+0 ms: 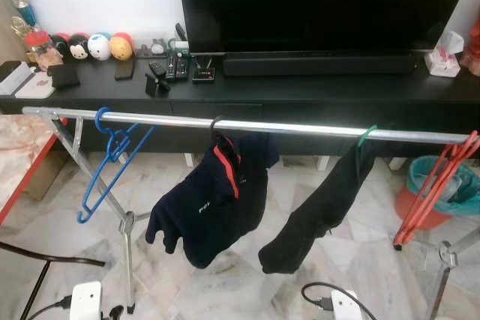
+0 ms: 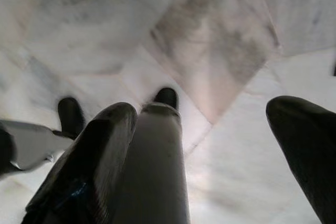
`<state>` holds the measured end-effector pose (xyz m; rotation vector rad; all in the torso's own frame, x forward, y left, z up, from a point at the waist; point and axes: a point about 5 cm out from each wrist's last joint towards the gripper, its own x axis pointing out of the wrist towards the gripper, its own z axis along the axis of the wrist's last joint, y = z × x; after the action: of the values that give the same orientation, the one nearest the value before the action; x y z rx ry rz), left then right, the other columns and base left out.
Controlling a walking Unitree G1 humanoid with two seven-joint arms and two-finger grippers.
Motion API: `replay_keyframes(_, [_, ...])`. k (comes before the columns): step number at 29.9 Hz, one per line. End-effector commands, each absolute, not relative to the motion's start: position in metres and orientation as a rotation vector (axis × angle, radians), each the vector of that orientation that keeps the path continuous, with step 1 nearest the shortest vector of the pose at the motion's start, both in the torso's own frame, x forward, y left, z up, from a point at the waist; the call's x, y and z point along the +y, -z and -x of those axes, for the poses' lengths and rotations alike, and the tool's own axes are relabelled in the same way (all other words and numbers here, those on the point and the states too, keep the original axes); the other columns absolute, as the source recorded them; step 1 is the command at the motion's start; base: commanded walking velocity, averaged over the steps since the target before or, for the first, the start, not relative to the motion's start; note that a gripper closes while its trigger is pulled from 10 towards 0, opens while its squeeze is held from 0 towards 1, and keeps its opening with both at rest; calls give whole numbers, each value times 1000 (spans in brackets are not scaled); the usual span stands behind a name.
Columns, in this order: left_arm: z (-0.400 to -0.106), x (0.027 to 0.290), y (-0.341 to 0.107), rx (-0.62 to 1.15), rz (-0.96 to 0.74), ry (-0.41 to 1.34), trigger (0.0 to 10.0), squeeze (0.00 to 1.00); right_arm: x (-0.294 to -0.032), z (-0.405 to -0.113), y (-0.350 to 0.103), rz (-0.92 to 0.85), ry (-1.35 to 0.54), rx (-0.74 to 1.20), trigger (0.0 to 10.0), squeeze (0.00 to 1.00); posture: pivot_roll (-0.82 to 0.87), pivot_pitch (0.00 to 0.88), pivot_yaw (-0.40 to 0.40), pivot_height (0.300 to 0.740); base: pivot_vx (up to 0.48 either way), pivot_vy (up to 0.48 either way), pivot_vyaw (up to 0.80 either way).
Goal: Hang hanger
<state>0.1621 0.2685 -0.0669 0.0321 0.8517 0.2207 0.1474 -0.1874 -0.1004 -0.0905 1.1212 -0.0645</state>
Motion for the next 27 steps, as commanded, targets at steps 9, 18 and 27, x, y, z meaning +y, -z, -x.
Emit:
replay_keyframes(9, [-151, 276, 72, 896, -72, -207, 10000, 0, -248, -134, 55, 181, 237, 756, 10000, 0, -48, 0, 31, 740, 0, 0, 0])
replay_keyframes(18, [-136, 289, 74, 950, -82, -218, 10000, 0, -251, -142, 3, 61, 366, 372, 10000, 0, -53, 0, 33, 740, 0, 0, 0])
replay_keyframes(27, [-131, 290, 77, 1005, -109, -224, 10000, 0, -221, -206, -82, 31, 156, 29, 10000, 0, -56, 0, 36, 740, 0, 0, 0])
